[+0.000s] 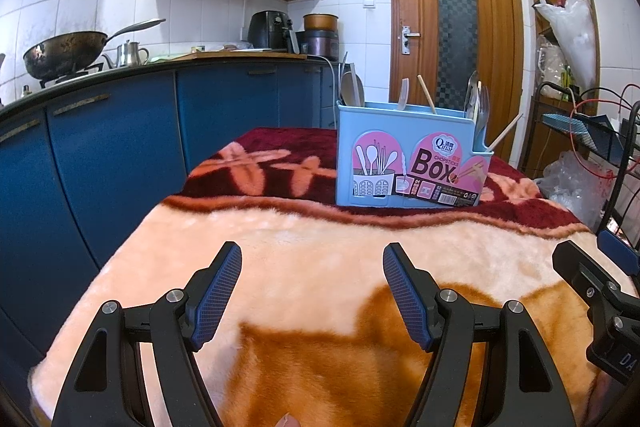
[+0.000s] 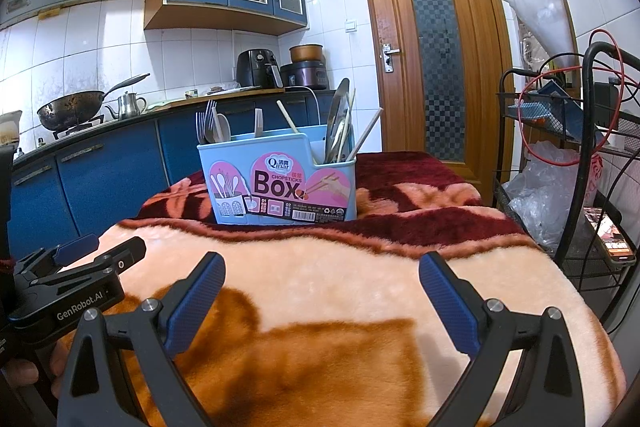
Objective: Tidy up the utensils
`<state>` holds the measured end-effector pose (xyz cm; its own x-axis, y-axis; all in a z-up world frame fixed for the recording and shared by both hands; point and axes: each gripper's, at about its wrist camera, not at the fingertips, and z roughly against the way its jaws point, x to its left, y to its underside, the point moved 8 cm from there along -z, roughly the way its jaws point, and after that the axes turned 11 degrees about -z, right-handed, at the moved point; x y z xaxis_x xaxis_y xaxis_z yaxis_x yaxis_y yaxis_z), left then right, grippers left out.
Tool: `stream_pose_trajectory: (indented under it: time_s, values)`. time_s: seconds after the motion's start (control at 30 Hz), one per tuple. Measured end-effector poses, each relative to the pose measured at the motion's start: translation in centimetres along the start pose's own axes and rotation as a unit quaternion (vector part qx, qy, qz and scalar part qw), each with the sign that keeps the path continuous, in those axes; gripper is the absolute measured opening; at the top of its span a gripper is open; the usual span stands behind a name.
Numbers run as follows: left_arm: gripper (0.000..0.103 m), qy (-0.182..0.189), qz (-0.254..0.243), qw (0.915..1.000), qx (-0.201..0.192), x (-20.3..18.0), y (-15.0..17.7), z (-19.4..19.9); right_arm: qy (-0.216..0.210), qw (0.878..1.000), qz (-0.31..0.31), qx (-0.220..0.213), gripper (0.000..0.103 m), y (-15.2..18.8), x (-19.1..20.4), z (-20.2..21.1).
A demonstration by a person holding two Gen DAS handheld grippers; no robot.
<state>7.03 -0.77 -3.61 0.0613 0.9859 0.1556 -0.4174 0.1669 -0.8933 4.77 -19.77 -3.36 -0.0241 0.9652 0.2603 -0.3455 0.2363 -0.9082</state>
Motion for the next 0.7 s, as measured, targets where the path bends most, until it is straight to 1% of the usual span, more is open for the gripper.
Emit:
stream_pose_trajectory:
  time_s: [0.7]
  values:
    - [0.074, -0.006, 0.000, 1.0000, 0.002, 0.18, 0.02, 0.03, 0.000, 1.000, 0.000, 0.001, 0.100, 0.04, -0.03, 0.00]
